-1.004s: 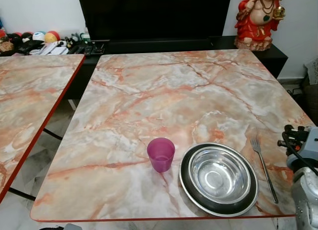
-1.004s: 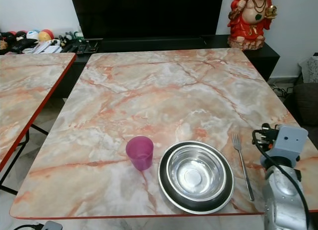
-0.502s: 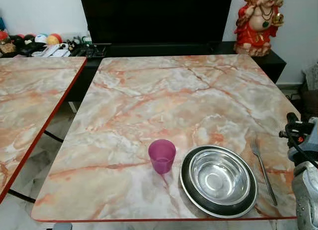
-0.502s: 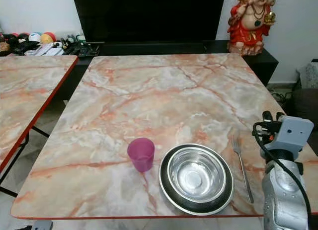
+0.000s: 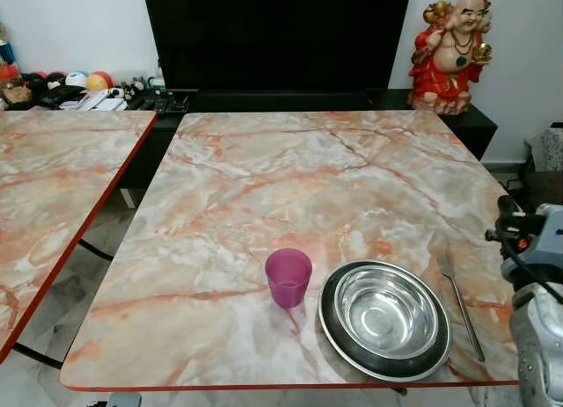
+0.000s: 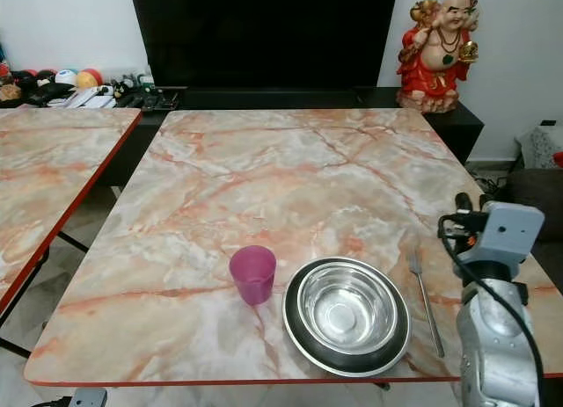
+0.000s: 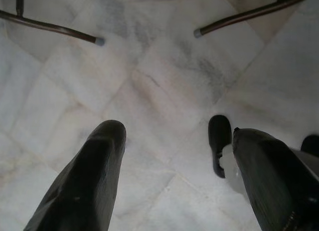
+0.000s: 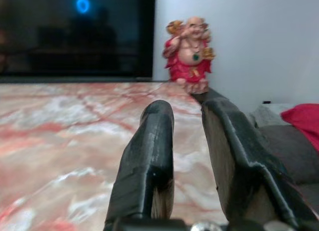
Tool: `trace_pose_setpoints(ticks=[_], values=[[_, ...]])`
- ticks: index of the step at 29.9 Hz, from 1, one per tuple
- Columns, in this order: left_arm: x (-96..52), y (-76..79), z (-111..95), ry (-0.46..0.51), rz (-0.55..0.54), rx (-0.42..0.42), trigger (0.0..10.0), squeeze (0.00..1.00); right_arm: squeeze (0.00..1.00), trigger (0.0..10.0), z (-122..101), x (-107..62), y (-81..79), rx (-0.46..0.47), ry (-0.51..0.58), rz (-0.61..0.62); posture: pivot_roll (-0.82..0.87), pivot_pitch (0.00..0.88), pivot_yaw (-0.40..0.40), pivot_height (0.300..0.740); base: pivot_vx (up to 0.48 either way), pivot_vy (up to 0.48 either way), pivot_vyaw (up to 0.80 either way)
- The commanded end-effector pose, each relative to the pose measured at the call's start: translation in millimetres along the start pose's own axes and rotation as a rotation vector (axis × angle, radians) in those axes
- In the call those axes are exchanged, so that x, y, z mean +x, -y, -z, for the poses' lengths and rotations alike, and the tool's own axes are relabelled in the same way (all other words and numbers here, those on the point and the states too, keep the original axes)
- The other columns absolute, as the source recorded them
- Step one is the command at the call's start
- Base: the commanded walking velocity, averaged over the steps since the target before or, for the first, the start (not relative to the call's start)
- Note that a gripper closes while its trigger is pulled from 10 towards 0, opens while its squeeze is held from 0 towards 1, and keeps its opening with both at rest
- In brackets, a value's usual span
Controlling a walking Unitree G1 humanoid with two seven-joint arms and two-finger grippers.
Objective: Setting the table
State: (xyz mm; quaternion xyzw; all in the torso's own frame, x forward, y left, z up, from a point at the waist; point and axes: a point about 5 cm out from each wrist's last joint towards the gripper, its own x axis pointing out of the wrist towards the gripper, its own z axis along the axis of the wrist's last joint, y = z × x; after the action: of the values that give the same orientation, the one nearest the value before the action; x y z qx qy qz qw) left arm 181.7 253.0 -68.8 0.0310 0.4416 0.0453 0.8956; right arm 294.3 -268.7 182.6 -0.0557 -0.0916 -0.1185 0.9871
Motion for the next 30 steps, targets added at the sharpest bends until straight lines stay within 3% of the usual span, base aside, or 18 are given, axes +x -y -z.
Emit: trace_pose_setpoints(ticks=[1,9,20,30], values=[[-3.0,-2.4,15,-0.055,-0.007,0.003,10.0,0.0,0.0,10.0,-9,2.0,-6.0,-0.015,0.042,-0.033,-0.06,0.0,0.025,0.74,0.0,0.0,0.8],[-2.7,5.7,18,-0.063,0.019,0.023,10.0,0.0,0.0,10.0,-9,3.7,-7.6,0.035,0.039,-0.046,-0.06,0.0,0.021,0.74,0.0,0.325,0.2],[-3.0,0.9,16,-0.058,0.012,0.043,10.0,0.0,0.0,10.0,-9,3.0,-14.1,0.007,0.044,-0.079,-0.05,0.0,0.022,0.74,0.0,0.391,0.0],[-2.3,2.0,14,-0.049,0.007,0.021,10.0,0.0,0.0,10.0,-11,5.3,-18.7,0.016,0.056,-0.095,-0.04,0.0,0.013,0.74,0.0,0.388,0.67]])
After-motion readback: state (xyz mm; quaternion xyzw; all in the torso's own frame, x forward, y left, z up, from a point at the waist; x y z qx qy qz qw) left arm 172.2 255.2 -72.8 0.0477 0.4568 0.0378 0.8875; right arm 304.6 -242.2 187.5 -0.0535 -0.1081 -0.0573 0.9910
